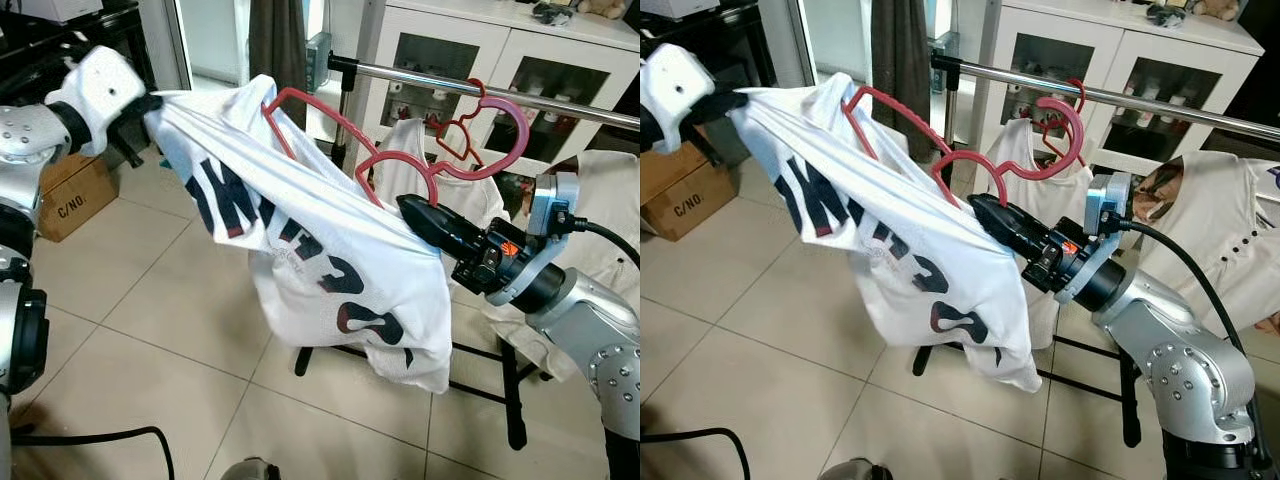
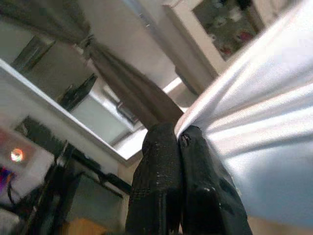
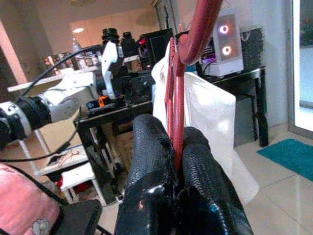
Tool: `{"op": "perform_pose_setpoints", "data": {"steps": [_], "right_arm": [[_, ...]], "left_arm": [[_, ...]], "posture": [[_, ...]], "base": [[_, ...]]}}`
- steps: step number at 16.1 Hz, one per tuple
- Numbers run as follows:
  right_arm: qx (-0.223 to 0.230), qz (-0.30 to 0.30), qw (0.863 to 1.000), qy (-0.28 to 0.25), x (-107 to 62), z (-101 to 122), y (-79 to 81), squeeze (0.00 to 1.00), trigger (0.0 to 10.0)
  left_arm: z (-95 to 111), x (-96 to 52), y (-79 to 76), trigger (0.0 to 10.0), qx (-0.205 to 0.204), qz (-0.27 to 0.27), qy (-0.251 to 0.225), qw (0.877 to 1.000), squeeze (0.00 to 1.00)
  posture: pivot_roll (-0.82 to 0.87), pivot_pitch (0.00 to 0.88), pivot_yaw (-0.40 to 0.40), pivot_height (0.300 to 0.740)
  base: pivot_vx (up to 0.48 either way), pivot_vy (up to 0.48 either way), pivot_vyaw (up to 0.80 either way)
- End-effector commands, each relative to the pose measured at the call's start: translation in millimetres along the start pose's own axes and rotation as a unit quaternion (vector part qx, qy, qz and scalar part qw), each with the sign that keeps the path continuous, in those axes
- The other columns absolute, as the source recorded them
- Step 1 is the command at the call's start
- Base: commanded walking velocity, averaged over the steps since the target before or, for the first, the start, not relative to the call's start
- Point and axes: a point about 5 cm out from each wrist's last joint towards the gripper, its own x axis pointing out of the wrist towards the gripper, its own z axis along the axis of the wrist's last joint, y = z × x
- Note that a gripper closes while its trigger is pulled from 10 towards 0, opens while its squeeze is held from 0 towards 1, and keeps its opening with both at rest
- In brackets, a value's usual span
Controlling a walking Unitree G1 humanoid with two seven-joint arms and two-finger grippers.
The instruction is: Hang hanger
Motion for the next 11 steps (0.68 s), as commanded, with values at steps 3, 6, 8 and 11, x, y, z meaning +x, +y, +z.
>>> {"op": "perform_pose_setpoints", "data": {"steps": [3, 6, 8, 11], "right_arm": [[-0.021, -0.002, 1.000, 0.005, -3.3, 6.3, 1.8, 0.00, 10.0], [-0.035, -0.012, 0.998, 0.042, -3.5, -0.2, -0.7, 0.00, 10.0], [-0.064, -0.011, 0.992, 0.103, -5.3, -11.8, -1.3, 0.00, 10.0], [-0.117, 0.013, 0.970, 0.211, -9.4, -32.4, -1.8, 0.00, 10.0]], "left_arm": [[-14.7, -9.1, 8.4, 0.0, -0.076, 0.054, 0.013, 0.996, 0.00], [-12.5, -9.6, 10.6, 0.0, -0.083, 0.060, 0.004, 0.995, 0.00], [-3.2, -8.3, 14.9, 0.0, -0.084, 0.061, -0.021, 0.994, 0.00], [20.0, 0.2, 15.1, 0.0, -0.081, 0.017, -0.070, 0.994, 0.00]], "posture": [[-0.06, 0.000, -0.012, 0.710], [-0.06, 0.000, -0.014, 0.710], [-0.05, 0.000, -0.017, 0.710], [-0.05, 0.000, -0.018, 0.710]], "base": [[0.000, 0.000, 0.00], [0.000, 0.000, 0.00], [0.000, 0.000, 0.00], [0.000, 0.000, 0.00]]}}
